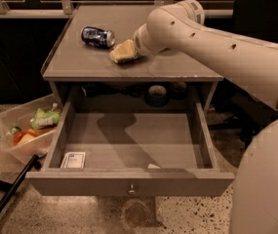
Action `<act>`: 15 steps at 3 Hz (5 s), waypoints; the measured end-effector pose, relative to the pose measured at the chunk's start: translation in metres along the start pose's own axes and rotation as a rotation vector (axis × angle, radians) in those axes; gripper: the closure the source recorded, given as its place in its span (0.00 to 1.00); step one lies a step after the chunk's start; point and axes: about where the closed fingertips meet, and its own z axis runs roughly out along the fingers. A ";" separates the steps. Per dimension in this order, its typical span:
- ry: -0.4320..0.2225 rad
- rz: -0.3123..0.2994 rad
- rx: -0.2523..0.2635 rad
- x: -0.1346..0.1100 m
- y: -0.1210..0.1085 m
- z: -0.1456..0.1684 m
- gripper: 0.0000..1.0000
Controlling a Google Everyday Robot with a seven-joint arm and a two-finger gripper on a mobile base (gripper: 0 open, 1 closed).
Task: Place 7up can into top drawer
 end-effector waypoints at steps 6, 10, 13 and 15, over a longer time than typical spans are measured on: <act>-0.019 -0.084 -0.051 -0.010 0.027 0.048 0.19; -0.060 -0.041 0.028 -0.014 0.011 0.041 1.00; -0.111 -0.074 -0.009 0.007 0.009 -0.063 1.00; 0.098 -0.074 -0.137 0.076 -0.004 -0.102 1.00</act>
Offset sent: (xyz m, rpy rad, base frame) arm 0.0148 0.0161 -0.0166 -0.0208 -0.0024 0.1159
